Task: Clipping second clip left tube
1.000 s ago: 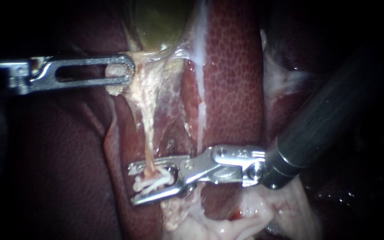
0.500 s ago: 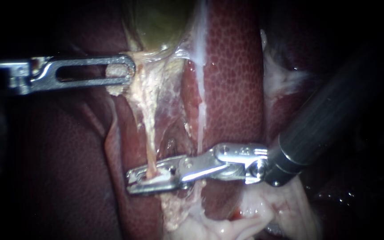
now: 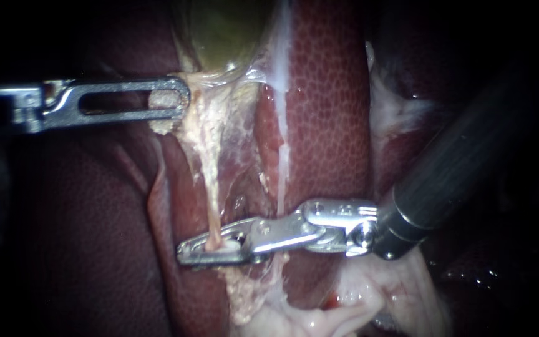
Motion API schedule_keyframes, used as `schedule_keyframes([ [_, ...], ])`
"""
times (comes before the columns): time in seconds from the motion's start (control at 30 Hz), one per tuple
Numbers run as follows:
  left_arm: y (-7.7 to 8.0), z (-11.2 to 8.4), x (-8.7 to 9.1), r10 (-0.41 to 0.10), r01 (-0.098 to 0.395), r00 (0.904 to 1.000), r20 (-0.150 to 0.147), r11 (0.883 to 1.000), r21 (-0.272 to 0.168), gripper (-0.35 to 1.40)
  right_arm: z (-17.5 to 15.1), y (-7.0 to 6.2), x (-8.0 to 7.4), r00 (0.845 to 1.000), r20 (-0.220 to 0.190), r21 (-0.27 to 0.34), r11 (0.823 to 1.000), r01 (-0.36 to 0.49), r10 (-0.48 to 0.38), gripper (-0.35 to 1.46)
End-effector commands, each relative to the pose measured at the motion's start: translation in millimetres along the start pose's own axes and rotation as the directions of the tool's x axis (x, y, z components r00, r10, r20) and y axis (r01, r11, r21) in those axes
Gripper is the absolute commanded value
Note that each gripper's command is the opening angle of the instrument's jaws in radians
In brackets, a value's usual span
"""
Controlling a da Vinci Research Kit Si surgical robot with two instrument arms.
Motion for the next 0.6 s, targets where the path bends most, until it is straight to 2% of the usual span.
schedule_keyframes([
  [0.03, 0.0, 0.0, 0.0, 0.0, 0.0, 1.0, 0.0, 1.0, 0.0, -0.35, 0.0, 0.0, 0.0, 1.0, 0.0, 0.0, 1.0, -0.001, 0.001, -0.35],
  [0.6, 0.0, 0.0, 0.0, 0.0, 0.0, 1.0, 0.0, 1.0, 0.0, -0.35, -0.3, 0.0, -0.1, 1.0, 0.008, -0.006, 1.0, -0.007, 0.007, -0.35],
])
